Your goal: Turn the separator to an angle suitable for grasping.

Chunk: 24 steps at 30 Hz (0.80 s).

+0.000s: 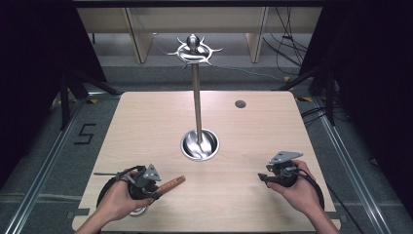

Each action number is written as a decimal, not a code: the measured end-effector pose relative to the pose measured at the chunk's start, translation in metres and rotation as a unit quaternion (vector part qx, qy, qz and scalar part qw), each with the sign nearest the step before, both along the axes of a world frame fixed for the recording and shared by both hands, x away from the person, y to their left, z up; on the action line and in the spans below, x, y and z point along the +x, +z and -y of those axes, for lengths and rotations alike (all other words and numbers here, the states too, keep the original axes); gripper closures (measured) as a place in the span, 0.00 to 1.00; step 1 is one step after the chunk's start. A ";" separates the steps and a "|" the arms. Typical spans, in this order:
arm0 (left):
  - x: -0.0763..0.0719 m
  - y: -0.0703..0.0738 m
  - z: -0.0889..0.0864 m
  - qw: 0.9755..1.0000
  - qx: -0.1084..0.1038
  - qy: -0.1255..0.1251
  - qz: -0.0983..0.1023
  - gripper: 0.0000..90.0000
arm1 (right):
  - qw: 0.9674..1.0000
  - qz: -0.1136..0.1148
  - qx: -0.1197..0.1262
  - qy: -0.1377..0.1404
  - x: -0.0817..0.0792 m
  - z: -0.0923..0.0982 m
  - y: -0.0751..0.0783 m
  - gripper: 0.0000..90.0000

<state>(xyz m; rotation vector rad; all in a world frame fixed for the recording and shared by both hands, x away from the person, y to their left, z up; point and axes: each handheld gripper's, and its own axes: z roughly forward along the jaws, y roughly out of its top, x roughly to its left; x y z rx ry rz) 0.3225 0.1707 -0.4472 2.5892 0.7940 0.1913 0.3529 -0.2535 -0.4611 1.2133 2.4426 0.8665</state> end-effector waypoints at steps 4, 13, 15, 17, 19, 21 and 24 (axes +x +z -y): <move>0.007 -0.003 0.018 0.999 0.018 -0.035 -0.032 0.93 | 1.000 -0.002 -0.009 0.006 0.000 0.000 -0.001 0.59; 0.034 -0.015 0.043 0.996 0.058 -0.034 -0.061 0.99 | 1.000 0.015 0.001 0.003 0.001 0.001 -0.003 0.59; 0.040 -0.018 0.045 0.996 0.064 -0.028 -0.059 0.99 | 1.000 0.004 -0.007 0.005 0.000 0.001 -0.002 0.59; 0.042 -0.019 0.045 0.996 0.064 -0.026 -0.059 0.99 | 1.000 0.004 -0.005 0.004 0.000 0.001 -0.002 0.59; 0.045 -0.019 0.046 0.996 0.064 -0.019 -0.061 0.99 | 1.000 0.002 -0.008 0.008 0.000 0.001 -0.001 0.59; 0.047 -0.020 0.047 0.996 0.070 -0.017 -0.060 0.99 | 1.000 0.003 -0.009 0.010 0.001 0.001 -0.001 0.59; 0.052 -0.022 0.049 0.995 0.077 -0.016 -0.055 0.99 | 1.000 0.001 -0.008 0.009 0.001 0.001 -0.001 0.59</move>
